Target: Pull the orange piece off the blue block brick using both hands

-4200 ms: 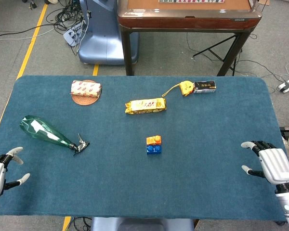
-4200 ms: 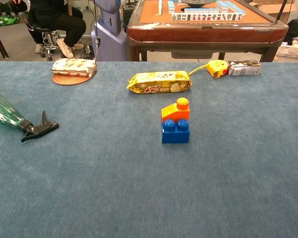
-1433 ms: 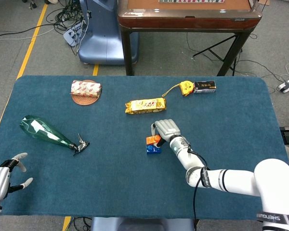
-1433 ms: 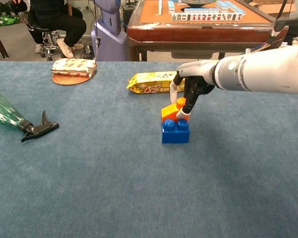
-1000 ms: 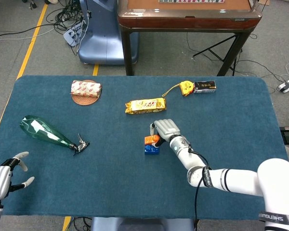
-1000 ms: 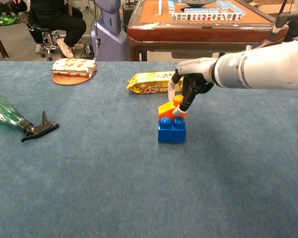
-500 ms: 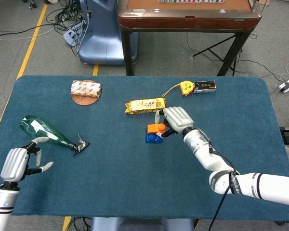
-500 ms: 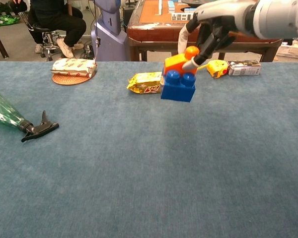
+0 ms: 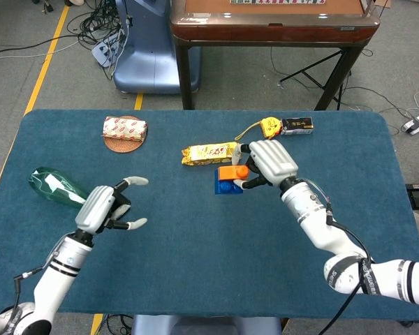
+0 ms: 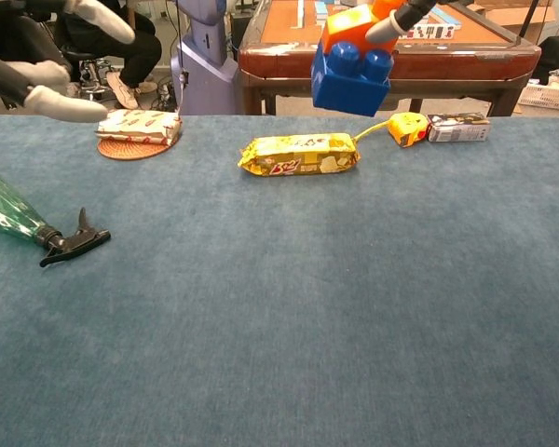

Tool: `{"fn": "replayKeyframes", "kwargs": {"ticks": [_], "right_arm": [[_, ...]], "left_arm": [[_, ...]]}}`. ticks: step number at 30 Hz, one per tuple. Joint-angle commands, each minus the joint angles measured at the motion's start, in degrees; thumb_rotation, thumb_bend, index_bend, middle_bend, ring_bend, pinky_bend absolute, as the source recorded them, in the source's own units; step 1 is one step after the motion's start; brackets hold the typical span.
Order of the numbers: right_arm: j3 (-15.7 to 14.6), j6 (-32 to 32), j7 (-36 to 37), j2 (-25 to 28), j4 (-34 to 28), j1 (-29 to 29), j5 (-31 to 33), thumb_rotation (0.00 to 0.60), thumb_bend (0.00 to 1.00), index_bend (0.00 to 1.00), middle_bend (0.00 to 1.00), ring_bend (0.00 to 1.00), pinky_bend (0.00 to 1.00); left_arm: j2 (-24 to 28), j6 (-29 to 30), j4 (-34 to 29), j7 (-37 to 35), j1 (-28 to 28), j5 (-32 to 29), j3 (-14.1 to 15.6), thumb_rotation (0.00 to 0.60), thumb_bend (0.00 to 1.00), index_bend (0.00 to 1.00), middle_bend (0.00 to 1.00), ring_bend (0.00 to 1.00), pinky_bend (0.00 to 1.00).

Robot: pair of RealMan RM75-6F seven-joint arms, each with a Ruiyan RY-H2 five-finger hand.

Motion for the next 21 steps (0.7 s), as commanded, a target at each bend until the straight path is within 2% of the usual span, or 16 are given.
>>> {"fn": "replayKeyframes", "kwargs": {"ticks": [1,7,11,17,21], "right_arm": [[0.4,0.3,1.1,0.4,-0.6,-0.6,-1.2,0.6,0.59,0.68,1.0,1.0,1.0],[0.9,0.6,3.1,0.5,-1.1,-1.2,-3.8,0.6,0.59,0.68,1.0,1.0,1.0],[1.2,0.4,4.3,-0.2,-0.9,-1.3,-5.3,0.6,0.59,0.69,1.0,1.0,1.0],[1.0,-0.6,4.7,-2.1,0.4,-0.3,-6.2,0.6,0.59,0.69,1.0,1.0,1.0],[1.0,-1.1,4.7,-3.7,1.6,0.7,-6.0,0.6,0.59,0.69,1.0,1.0,1.0]], "left_arm": [[-2.5,-3.1,-1.8,2.4,-3.4,-5.1,-1.7,0.6,0.04,0.31,1.0,1.0,1.0],[-5.1,-6.7,-3.9,1.4,-7.8,-16.7,-5.0,0.6,0.03,0.24,1.0,1.0,1.0],[-7.1,-5.1,-4.5,4.5,-10.4,-22.4,-6.2,0.6,0.02,0.18,1.0,1.0,1.0],[-8.4,-4.4,-6.1,5.5,-13.6,-32.4,-9.0,0.6,0.01,0.17,1.0,1.0,1.0],[-8.3,-3.8,-6.1,5.7,-14.7,-35.7,-9.8,0.6,0.01,0.18,1.0,1.0,1.0]]}}
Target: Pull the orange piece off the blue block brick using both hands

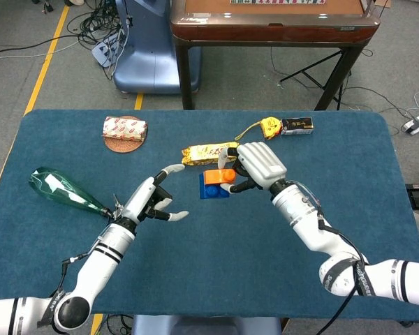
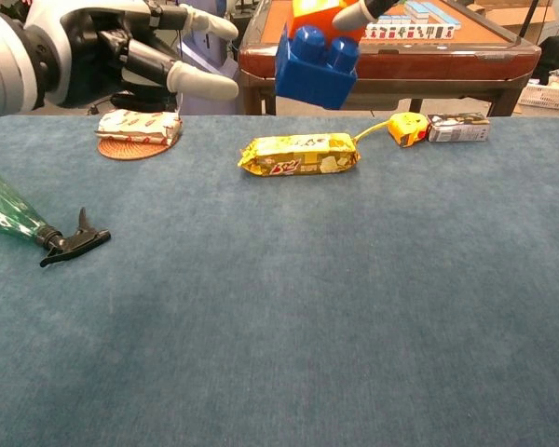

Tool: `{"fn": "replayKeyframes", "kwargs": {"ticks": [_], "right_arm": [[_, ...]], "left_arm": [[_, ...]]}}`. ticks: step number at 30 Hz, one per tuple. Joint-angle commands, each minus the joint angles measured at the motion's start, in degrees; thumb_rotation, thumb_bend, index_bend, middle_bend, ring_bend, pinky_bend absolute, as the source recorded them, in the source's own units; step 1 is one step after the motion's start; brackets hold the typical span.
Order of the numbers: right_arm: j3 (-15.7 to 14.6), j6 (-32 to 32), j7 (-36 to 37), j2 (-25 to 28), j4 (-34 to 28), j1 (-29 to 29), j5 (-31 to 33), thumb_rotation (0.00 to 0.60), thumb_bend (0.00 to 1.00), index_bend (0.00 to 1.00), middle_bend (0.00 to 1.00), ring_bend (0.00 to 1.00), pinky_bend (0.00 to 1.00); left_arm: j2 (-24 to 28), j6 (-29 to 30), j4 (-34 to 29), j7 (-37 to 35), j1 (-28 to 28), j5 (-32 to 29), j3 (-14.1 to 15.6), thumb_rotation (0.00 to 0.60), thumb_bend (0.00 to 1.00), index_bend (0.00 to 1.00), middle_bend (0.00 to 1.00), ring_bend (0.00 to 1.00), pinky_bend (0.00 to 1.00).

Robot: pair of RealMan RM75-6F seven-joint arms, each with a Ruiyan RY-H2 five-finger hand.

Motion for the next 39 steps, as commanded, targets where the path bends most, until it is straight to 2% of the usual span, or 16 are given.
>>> {"fn": "replayKeyframes", "kwargs": {"ticks": [1,11,19,25,39], "right_arm": [[0.0,-0.4,0.0,-1.1,0.8,0.8,0.2,0.6,0.59,0.69,1.0,1.0,1.0],[0.4,-1.0,0.3,-5.1,3.4,3.1,1.3,0.6,0.59,0.69,1.0,1.0,1.0],[0.8,0.1,0.4,-7.5,4.7,4.0,1.9,0.6,0.59,0.69,1.0,1.0,1.0],[1.0,0.4,1.1,-8.1,5.0,3.8,1.1,0.6,0.59,0.69,1.0,1.0,1.0],[0.9,-0.6,2.9,-8.3,5.6,3.2,-0.2,0.6,0.59,0.69,1.0,1.0,1.0]], "left_arm": [[-0.3,0.7,-0.4,0.6,-1.7,-3.1,-1.1,0.6,0.01,0.18,1.0,1.0,1.0],[-1.5,2.7,-0.1,1.0,-2.6,-4.1,-0.1,0.6,0.01,0.21,1.0,1.0,1.0],[-3.7,7.3,0.9,4.0,-3.3,-4.5,1.0,0.6,0.01,0.22,1.0,1.0,1.0],[-5.9,10.5,1.8,5.6,-3.5,-5.2,1.1,0.6,0.01,0.27,1.0,1.0,1.0],[-7.8,10.7,3.6,5.4,-3.3,-5.3,0.6,0.6,0.01,0.43,1.0,1.0,1.0]]}}
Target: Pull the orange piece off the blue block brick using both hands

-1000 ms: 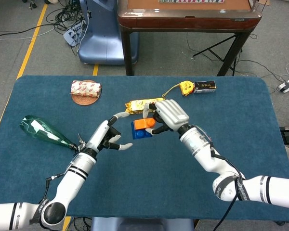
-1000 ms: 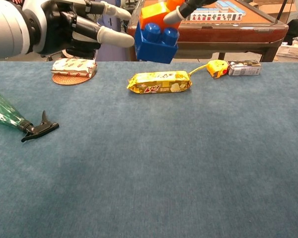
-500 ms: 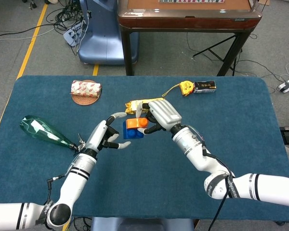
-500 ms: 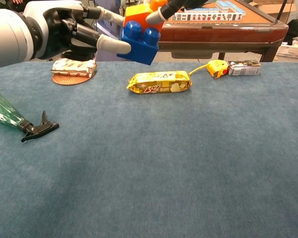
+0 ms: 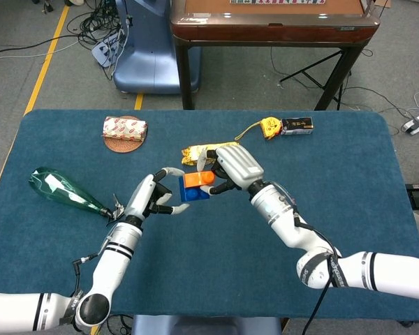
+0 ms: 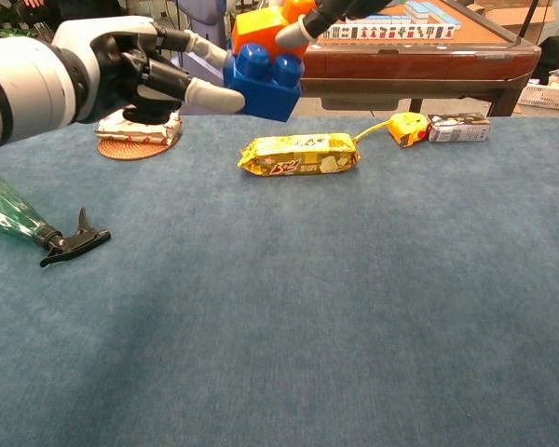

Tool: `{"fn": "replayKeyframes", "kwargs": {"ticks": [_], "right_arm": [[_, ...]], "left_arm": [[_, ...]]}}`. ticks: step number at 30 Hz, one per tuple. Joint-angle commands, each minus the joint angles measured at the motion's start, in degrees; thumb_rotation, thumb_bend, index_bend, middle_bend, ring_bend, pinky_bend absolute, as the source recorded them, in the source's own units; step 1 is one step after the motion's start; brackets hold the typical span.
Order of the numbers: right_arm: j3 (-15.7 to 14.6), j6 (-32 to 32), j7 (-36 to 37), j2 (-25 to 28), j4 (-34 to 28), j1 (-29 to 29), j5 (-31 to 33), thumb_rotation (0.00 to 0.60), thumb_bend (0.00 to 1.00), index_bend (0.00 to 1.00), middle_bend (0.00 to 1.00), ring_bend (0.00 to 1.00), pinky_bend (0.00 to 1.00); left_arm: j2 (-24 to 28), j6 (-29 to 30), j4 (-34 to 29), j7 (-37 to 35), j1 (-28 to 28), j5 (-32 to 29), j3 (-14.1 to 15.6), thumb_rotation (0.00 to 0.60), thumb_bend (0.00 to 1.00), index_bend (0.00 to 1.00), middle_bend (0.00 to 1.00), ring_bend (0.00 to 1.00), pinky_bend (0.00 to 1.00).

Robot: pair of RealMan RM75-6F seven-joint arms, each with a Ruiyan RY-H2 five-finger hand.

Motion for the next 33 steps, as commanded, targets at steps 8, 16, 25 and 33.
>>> {"fn": "replayKeyframes", "kwargs": {"ticks": [8,16,25,33], "right_arm": [[0.0,-0.6,1.0,-0.3,0.4,-0.1,-0.7,0.6,0.59,0.69,1.0,1.0,1.0],[0.2,-1.0,2.5,0.0,0.6,-0.7,-1.5,0.6,0.59,0.69,1.0,1.0,1.0],[0.6,-1.4,4.8,0.8,0.4,-1.8,-2.9,0.6,0.59,0.7,1.0,1.0,1.0],[0.5,-1.2,6.1,1.0,0.8,-2.7,-4.1,0.6,0.59,0.7,1.0,1.0,1.0]], "left_arm": [[-2.0,1.4,1.1,-0.9,0.7,2.2,-0.1,0.6,0.01,0.57,1.0,1.0,1.0],[-3.9,2.9,2.7,-3.7,2.2,5.9,-0.3,0.6,0.01,0.7,1.0,1.0,1.0],[-5.1,3.0,3.9,-5.4,3.5,7.4,-0.6,0.6,0.02,0.77,1.0,1.0,1.0],[-5.4,2.3,4.7,-5.8,4.4,8.0,-0.4,0.6,0.01,0.8,1.0,1.0,1.0]]}}
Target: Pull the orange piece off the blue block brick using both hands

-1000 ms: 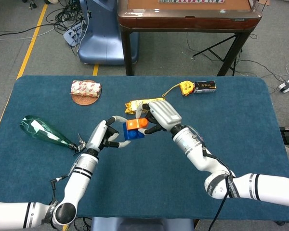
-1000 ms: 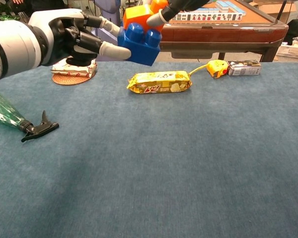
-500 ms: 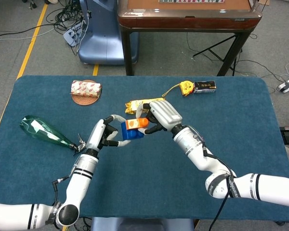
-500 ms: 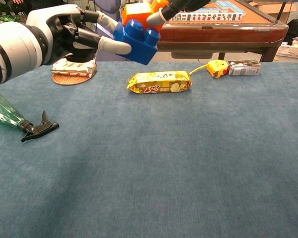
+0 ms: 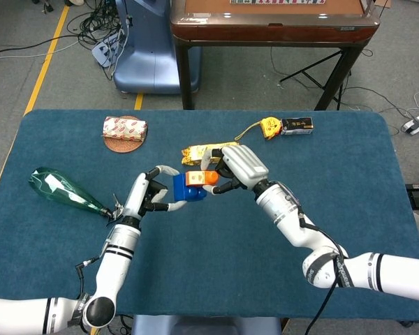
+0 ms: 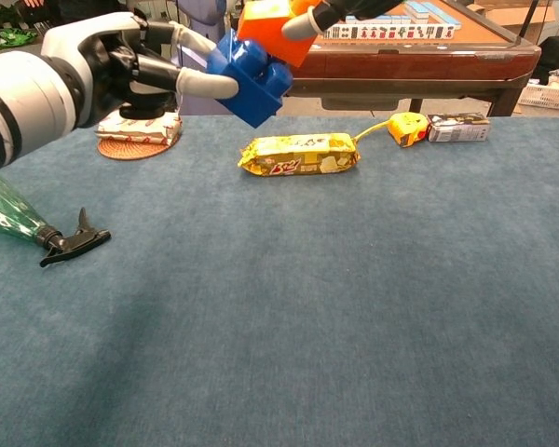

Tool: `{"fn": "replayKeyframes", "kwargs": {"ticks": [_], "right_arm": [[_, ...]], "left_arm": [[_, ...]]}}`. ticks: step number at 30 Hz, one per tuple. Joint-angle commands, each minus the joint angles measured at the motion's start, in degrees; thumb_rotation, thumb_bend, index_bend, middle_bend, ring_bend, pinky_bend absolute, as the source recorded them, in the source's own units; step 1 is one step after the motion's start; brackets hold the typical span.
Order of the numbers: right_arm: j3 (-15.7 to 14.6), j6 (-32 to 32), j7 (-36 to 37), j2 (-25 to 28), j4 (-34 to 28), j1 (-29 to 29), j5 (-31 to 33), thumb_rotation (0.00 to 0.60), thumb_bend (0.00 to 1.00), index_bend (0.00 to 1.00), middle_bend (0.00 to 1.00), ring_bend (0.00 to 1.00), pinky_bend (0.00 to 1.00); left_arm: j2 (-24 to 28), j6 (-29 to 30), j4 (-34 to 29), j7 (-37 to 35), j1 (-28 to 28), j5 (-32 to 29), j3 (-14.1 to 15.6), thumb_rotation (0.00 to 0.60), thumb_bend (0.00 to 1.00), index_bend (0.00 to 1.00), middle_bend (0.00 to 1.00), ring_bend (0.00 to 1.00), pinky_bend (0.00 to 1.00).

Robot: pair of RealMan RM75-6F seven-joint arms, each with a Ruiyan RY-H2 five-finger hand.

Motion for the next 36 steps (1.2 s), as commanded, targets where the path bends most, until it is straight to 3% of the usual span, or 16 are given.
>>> {"fn": "replayKeyframes", "kwargs": {"ticks": [1,8,16,19,22,24,26,30,36], "right_arm": [[-0.1,0.1,0.3,0.2,0.0,-0.3,-0.3,0.6,0.59,0.7,1.0,1.0,1.0],[-1.4,0.6,0.7,1.1,0.3,-2.2,-1.4,0.6,0.59,0.7,1.0,1.0,1.0],[-6.5,0.1,-4.0,-2.2,5.2,-2.8,-1.0,0.6,0.59,0.7,1.0,1.0,1.0],[-8.2,-0.6,-5.9,-4.5,7.9,-2.5,-0.3,0.6,0.53,0.66,1.0,1.0,1.0],[-9.4,-1.6,-7.1,-6.8,10.6,-2.1,-0.3,0.6,0.31,0.49,1.0,1.0,1.0],[-9.9,-1.7,-7.7,-8.2,12.2,-2.0,-0.8,0.6,0.13,0.31,1.0,1.0,1.0],[-10.0,-1.1,-7.8,-9.7,13.4,-2.1,-1.7,0.6,0.02,0.17,1.0,1.0,1.0],[-9.8,-0.4,-6.6,-10.0,13.9,-3.0,-4.2,0.6,0.0,0.05,1.0,1.0,1.0],[-9.9,2.8,-4.7,-6.7,11.5,-6.2,-8.6,0.6,0.0,0.02,0.98,0.96,1.0]], "left_arm": [[0.0,-0.3,0.2,0.0,0.3,0.0,0.2,0.6,0.01,0.8,1.0,1.0,1.0],[-0.1,-1.1,1.8,0.9,1.3,0.8,2.2,0.6,0.02,0.8,1.0,1.0,1.0],[-0.5,-3.4,3.9,7.5,0.7,0.3,6.7,0.6,0.01,0.77,1.0,1.0,1.0],[-0.8,-4.3,4.6,10.3,0.0,-1.1,7.6,0.6,0.02,0.71,1.0,1.0,1.0],[-1.4,-4.4,5.8,13.3,-0.7,-1.5,8.6,0.6,0.02,0.59,1.0,1.0,1.0],[-2.1,-3.9,6.8,15.2,-1.1,-1.5,9.0,0.6,0.02,0.46,1.0,1.0,1.0],[-2.8,-2.6,7.7,17.5,-1.5,-1.3,9.3,0.6,0.01,0.34,1.0,1.0,1.0],[-3.3,0.0,8.1,20.6,-1.4,-0.1,9.6,0.6,0.0,0.15,1.0,1.0,1.0],[-1.1,2.8,6.2,19.9,1.0,2.7,9.5,0.6,0.0,0.1,1.0,1.0,1.0]]}}
